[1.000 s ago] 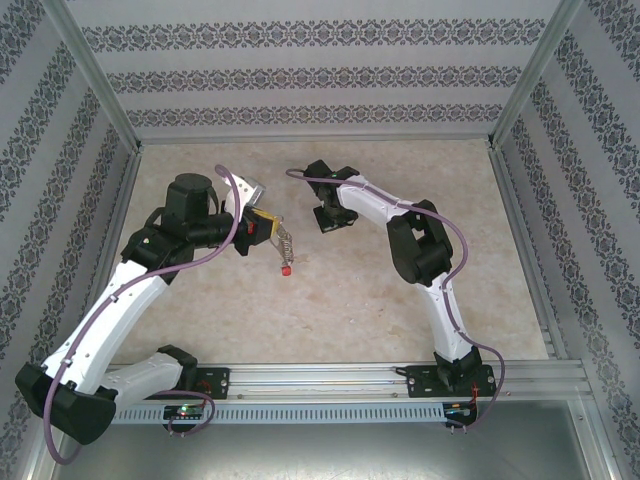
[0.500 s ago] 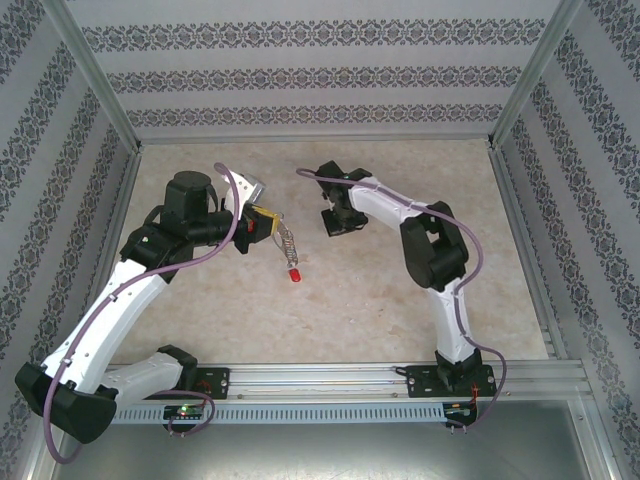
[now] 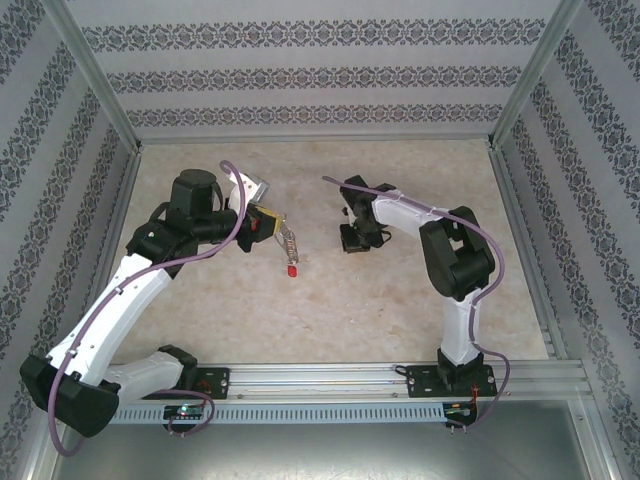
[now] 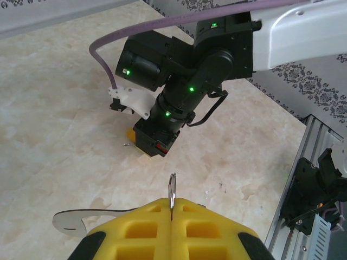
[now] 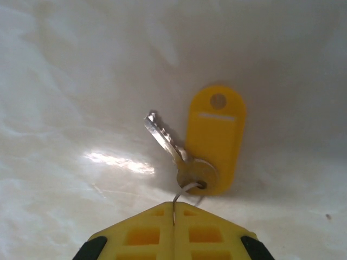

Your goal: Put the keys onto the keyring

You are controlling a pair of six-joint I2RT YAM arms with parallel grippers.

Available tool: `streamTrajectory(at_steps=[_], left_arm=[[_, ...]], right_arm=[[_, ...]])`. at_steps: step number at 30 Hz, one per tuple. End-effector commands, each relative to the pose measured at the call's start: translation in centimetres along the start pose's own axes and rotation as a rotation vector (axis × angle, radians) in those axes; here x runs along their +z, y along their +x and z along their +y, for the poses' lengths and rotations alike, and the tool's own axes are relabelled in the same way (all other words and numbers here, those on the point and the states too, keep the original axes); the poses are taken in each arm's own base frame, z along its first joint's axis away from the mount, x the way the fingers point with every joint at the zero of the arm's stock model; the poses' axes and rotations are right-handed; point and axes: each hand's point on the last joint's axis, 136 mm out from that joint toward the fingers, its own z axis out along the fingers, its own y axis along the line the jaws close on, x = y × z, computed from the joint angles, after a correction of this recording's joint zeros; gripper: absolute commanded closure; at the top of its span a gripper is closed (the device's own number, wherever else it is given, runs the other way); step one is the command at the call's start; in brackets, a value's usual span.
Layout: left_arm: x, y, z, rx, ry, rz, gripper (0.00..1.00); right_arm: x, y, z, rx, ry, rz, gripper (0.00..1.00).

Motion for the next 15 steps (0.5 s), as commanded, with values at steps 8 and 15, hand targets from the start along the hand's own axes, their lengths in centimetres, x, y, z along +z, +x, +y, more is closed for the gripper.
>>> streamTrajectory(at_steps=[8,15], left_arm=[[-1.3,-2.9,-1.0,0.052,0.026,-0.101,1.0],[-1.5,-2.9,-1.1,0.054,0.025,-0.108,1.0]], right_arm=[[-2.0,-0.3,-0.3,0.021,0.01,-0.067,0.9],[-3.7,-0.1,-0.6,-0.068,0.136,-0.099,0.72]])
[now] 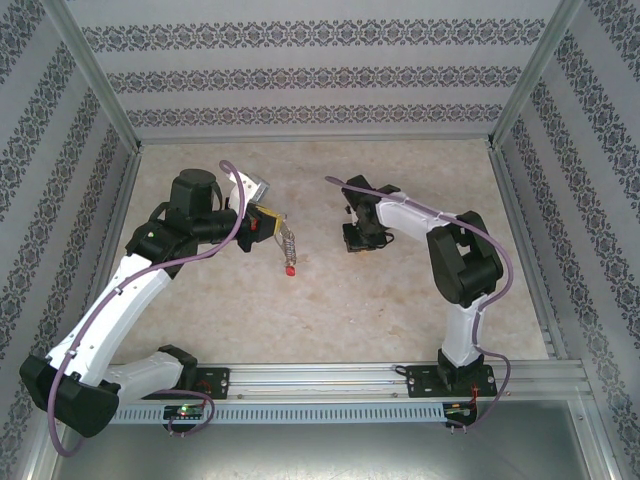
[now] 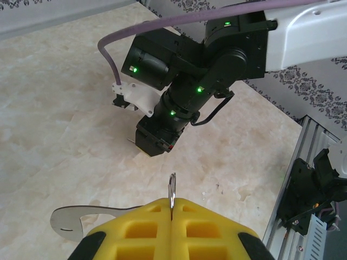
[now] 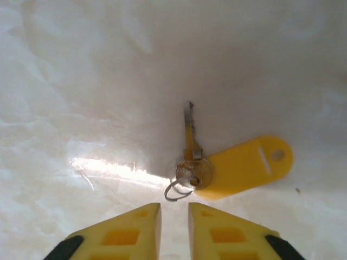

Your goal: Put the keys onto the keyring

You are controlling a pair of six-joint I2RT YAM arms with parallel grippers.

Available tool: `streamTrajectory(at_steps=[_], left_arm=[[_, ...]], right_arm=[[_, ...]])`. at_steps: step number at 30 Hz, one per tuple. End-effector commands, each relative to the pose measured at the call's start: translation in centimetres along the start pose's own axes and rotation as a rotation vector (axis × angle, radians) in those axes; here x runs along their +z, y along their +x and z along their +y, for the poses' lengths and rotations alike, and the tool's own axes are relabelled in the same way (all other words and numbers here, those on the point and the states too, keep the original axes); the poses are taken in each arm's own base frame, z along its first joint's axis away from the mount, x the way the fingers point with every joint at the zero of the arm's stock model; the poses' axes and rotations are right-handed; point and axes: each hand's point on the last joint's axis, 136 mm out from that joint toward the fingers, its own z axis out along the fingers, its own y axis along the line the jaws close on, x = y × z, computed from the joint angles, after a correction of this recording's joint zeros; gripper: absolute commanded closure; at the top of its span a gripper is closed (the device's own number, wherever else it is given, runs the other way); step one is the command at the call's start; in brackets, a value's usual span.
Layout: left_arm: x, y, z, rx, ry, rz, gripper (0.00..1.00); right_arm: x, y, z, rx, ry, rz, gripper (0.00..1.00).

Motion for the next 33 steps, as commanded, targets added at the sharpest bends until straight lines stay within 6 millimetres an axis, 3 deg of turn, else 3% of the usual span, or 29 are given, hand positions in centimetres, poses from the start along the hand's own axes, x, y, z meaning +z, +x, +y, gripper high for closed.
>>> streamTrajectory(at_steps=[1,4,13,24,33], left_arm=[[-1.3,-2.8,-0.8,0.054,0.015,-0.101,1.0],[-1.2,-2.7,-0.8,0.053,0.017,-0.1,1.0],[-1.1,-2.6,-0.8,0.063,0.021,-0.096,1.0],[-1.5,-2.2,-0.9,0.072,0.01,-0.086,1.0],[-1.5,-2.1,-0.8,0.067,0.008,-0.083,1.0]], right_arm=[[-2.0,-0.3,-0.5,-0.048,0.089,-0.042,0.7],[-2.0,-0.2,-0.5,-0.051,0.104,-0.045,0.64],[-0.7,-0.7,-0.2,-0.07,0.143,-0.025,0.62],[0.9,-0.8,0.3,-0.105,0.171,0.01,0.64],[1.1,-0.5,-0.2,-0.158,0.23,0.025,0.68]])
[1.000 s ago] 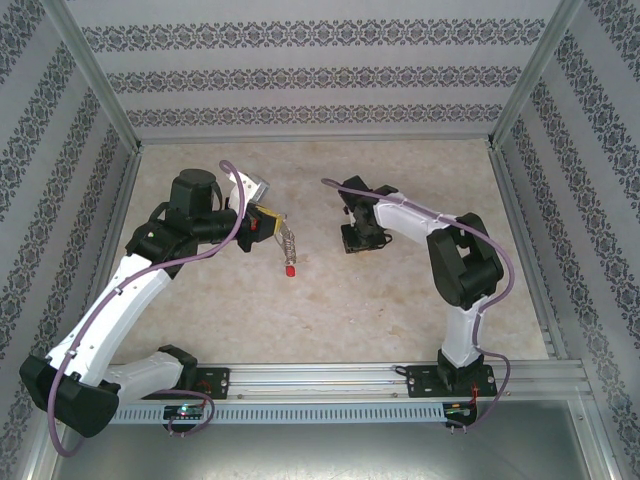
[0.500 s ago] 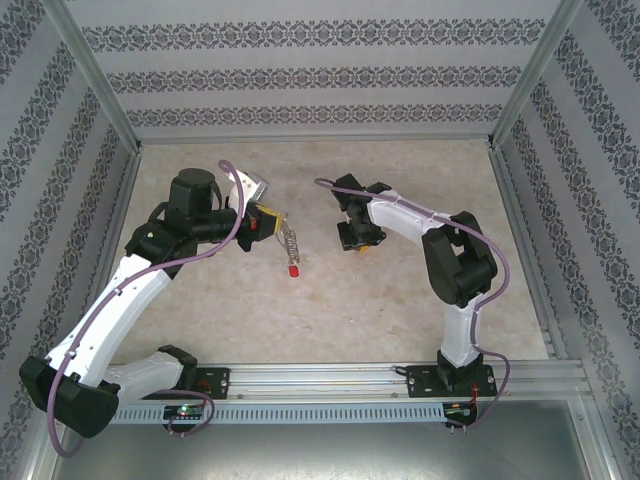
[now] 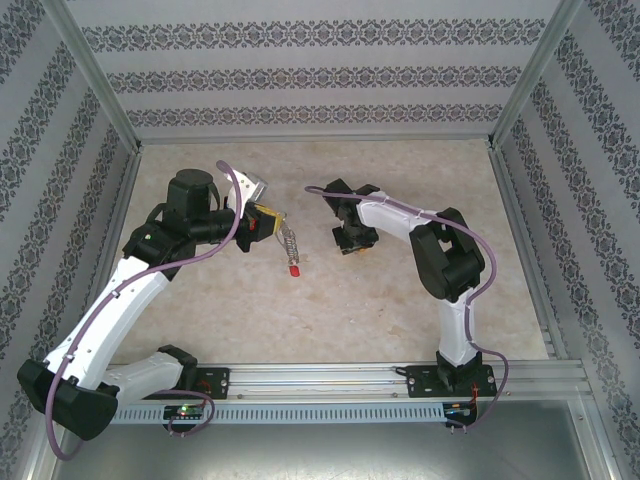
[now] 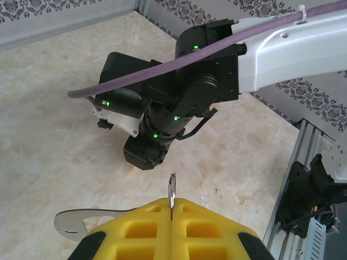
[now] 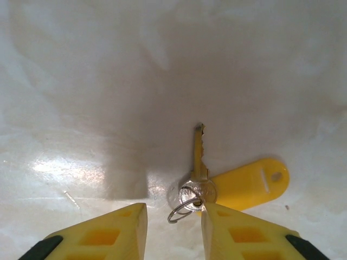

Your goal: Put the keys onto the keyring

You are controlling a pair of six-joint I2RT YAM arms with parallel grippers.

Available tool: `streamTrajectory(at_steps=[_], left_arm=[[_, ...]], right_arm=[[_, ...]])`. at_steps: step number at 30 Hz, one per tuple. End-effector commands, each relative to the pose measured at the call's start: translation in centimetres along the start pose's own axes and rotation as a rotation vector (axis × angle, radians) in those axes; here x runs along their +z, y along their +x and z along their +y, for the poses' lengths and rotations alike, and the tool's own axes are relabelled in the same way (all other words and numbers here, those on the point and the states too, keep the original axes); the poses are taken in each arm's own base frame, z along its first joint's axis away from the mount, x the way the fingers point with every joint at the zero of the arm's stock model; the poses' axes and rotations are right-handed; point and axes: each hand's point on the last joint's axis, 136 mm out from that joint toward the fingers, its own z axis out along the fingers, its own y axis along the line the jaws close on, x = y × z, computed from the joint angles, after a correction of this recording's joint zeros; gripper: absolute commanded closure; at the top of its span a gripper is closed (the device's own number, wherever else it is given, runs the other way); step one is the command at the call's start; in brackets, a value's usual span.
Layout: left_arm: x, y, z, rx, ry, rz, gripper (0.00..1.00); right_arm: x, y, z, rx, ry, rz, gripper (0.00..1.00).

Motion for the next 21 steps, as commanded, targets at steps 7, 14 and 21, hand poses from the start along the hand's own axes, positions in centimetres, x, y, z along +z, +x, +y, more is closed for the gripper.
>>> streamTrajectory(at_steps=[7,14,21], left_arm=[[-0.9,-1.9,-0.4,0.053,0.005,-0.059,1.0],[-0.9,-2.1,-0.4,0.057,0.009,-0.06,1.0],[-0.9,-2.0,-0.4,0.055,0.009,-0.057,1.0]], right_arm=[[0.2,0.5,-0.4,-0.037,0.049,0.023,0.73],[0.5,0.9,-0.6,-0.031,0.049,0.035,0.74],[0.9,1.5,-0.8,-0.019,0.047,0.05,0.77]])
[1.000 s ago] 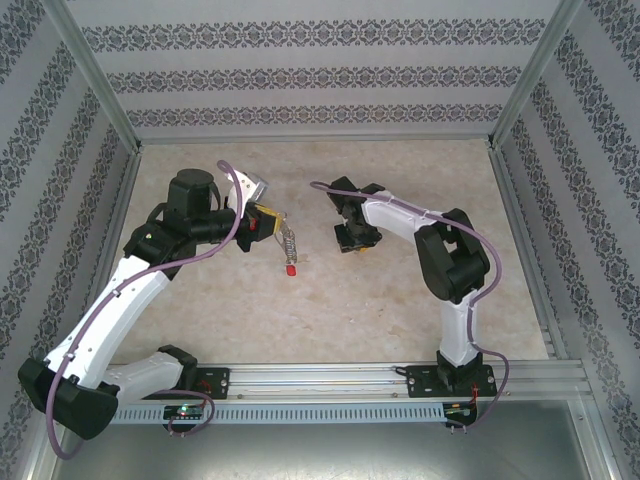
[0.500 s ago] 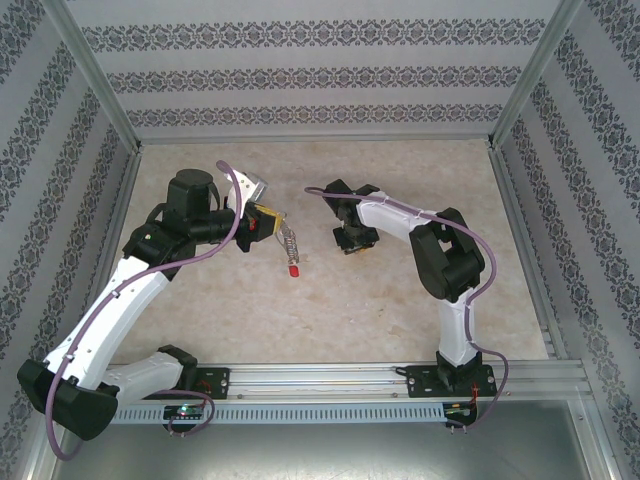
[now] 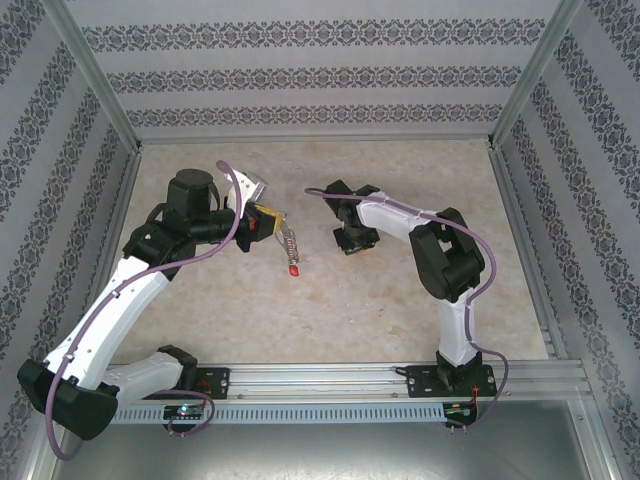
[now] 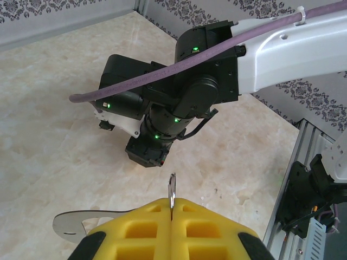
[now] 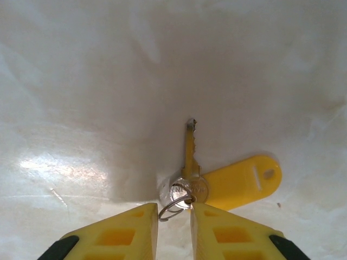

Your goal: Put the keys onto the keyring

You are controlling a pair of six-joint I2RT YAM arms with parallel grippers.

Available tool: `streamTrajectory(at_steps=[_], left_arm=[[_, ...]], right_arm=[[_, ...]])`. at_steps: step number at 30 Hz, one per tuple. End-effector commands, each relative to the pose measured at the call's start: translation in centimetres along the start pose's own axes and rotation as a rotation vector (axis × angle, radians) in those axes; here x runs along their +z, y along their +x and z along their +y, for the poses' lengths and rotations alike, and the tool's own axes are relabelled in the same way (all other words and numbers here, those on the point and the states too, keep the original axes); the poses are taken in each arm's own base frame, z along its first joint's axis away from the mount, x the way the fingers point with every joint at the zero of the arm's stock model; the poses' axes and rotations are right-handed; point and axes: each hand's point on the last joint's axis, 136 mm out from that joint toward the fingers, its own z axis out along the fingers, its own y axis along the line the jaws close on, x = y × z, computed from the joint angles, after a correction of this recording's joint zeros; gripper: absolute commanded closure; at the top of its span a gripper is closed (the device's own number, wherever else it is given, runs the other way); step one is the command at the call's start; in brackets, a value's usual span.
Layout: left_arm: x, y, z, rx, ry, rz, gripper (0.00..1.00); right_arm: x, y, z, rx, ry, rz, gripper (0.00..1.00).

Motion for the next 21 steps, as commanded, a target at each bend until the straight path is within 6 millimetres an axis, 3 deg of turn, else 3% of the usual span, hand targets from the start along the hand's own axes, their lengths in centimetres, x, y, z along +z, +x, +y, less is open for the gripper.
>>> streamTrajectory(at_steps=[1,10,21], left_arm=[[-0.9,-2.0,-0.5,0.057,0.009,-0.058,1.0],[-0.9,-2.1,-0.5,0.059,0.01,-0.059,1.0],[-0.8,-2.1,-0.4,0.066,0.007,-0.058,1.0]], right_arm=[[0.8,1.1,-0.6,0.002,0.028,0.04,0.78],[0.1,0.9,-1.3,0.015,0.053,0.014,0.89],[-0.2,0.8,-2.1,0.051,0.052,0.003,0.92]])
